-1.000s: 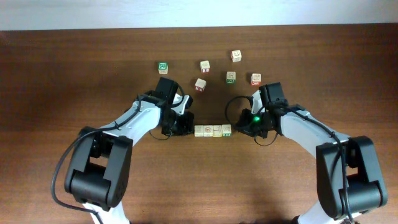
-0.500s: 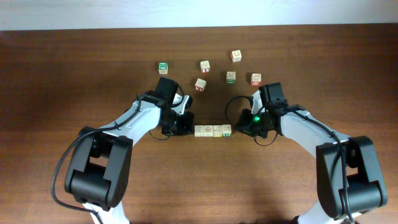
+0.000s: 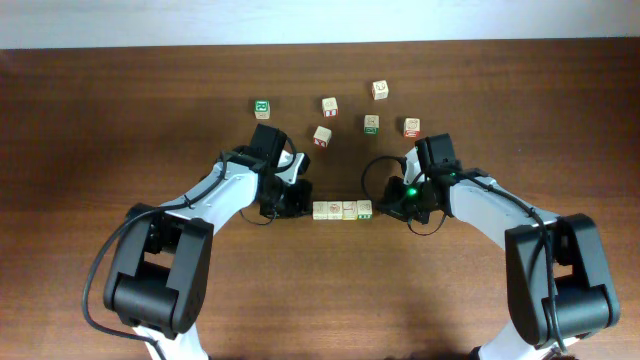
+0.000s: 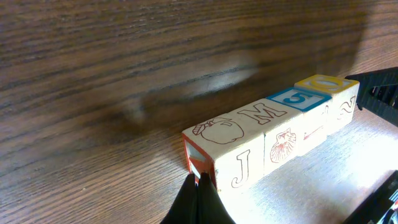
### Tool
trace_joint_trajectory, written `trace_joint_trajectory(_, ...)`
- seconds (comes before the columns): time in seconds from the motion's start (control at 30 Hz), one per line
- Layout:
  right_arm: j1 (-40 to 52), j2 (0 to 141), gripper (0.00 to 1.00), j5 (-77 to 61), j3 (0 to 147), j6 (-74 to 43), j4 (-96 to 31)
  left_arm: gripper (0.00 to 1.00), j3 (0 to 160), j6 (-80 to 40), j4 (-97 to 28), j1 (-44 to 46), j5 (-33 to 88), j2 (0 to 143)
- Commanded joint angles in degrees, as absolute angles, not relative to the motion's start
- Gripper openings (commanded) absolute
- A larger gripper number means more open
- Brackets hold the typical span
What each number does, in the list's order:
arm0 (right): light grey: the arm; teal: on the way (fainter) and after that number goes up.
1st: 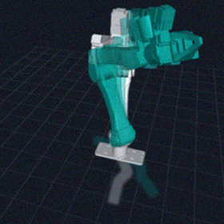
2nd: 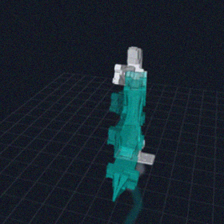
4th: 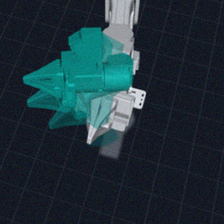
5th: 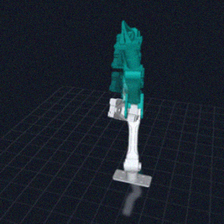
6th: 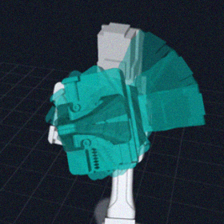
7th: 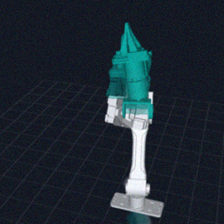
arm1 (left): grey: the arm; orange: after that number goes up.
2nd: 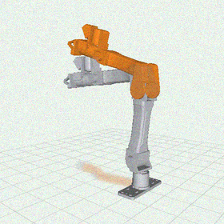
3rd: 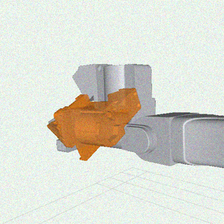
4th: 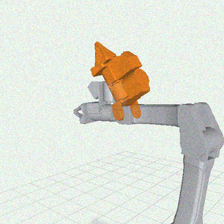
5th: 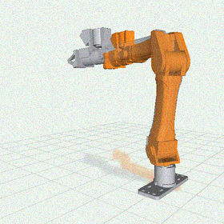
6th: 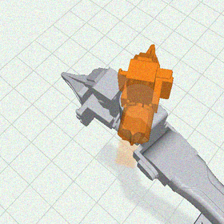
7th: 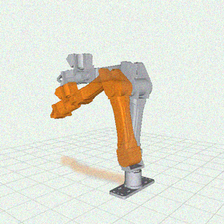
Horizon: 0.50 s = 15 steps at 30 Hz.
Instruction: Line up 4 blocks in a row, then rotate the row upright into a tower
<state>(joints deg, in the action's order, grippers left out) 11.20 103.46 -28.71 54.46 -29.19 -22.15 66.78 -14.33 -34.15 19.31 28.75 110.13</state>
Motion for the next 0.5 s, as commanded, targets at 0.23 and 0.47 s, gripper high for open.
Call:
trace_joint_trajectory(0.23,12.73,103.98,0.04,-30.22,54.00,-28.80,-21.78,0.00,67.29,-13.15,-33.76,18.96,29.78,108.49)
trace_joint_trajectory(0.47,13.17,103.98,0.04,-30.24,54.00,-28.80,-21.61,0.00,67.29,-13.15,-33.63,18.96,29.80,108.49)
